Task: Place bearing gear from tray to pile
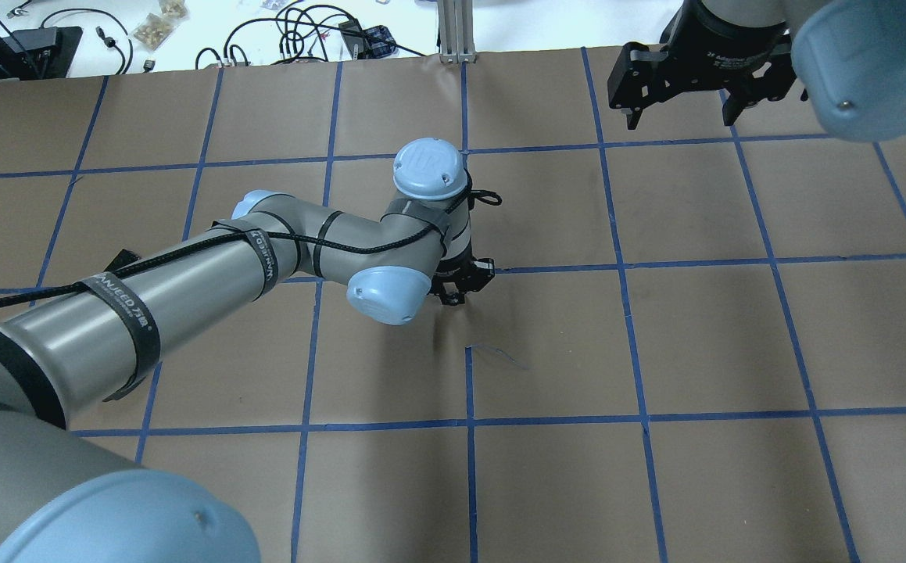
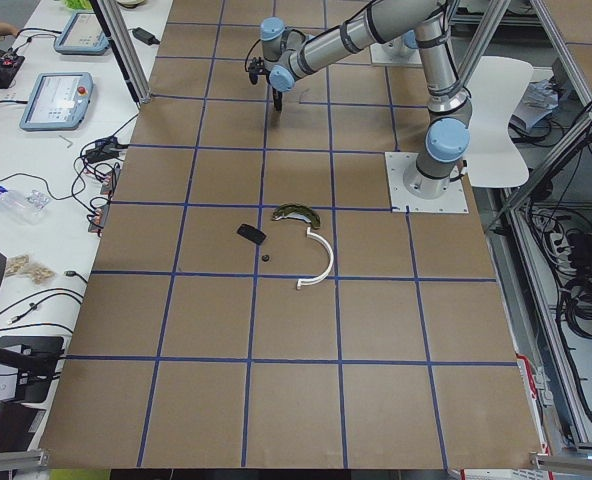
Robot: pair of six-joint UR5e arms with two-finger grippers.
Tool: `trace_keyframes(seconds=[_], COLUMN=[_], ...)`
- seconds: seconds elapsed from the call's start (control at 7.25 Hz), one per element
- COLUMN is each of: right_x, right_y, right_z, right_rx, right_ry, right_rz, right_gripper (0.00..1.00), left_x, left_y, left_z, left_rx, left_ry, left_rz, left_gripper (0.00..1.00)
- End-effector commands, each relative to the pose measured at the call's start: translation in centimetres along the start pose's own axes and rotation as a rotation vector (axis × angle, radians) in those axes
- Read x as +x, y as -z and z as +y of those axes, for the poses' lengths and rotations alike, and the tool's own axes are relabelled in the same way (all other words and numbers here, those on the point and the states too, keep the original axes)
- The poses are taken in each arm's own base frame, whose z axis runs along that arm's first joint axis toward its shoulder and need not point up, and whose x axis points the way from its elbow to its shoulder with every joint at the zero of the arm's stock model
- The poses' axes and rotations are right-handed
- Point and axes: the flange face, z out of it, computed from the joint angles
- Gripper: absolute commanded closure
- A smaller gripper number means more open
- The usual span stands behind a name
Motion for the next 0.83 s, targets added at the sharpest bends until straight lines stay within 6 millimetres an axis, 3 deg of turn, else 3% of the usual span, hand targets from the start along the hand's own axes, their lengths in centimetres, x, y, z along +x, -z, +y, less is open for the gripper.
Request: trace_keyframes(seconds=[0.0,0.14,0.28,0.69], right_x=[-0.4,-0.2,-0.4,-0.4], right_y=[0.4,0.6,0.3,0.2], right_z=[0.8,0.8,1.5,1.8], right_rx=[-0.067,-0.069,-0.127,-0.141], right_ry=[-0.051,-0.053,-0.045,-0.042], right_rz=[-0.033,-0.02,-0.009,-0.01], right_gripper=[0.0,0.0,0.0,0.0], left_x=[-0.7,-3.3,-8.1,-30.2], left_y=[1.5,2.6,3.7,9.7], left_z=[-0.2,-1.2,-1.8,-3.4], left_rx=[0.022,0.022,0.008,0.005], left_ry=[-0.014,-0.034,-0.07,-0.208], left_rz=[0.002,0.01,0.008,-0.116], left_gripper=[1.0,1.0,1.0,1.0])
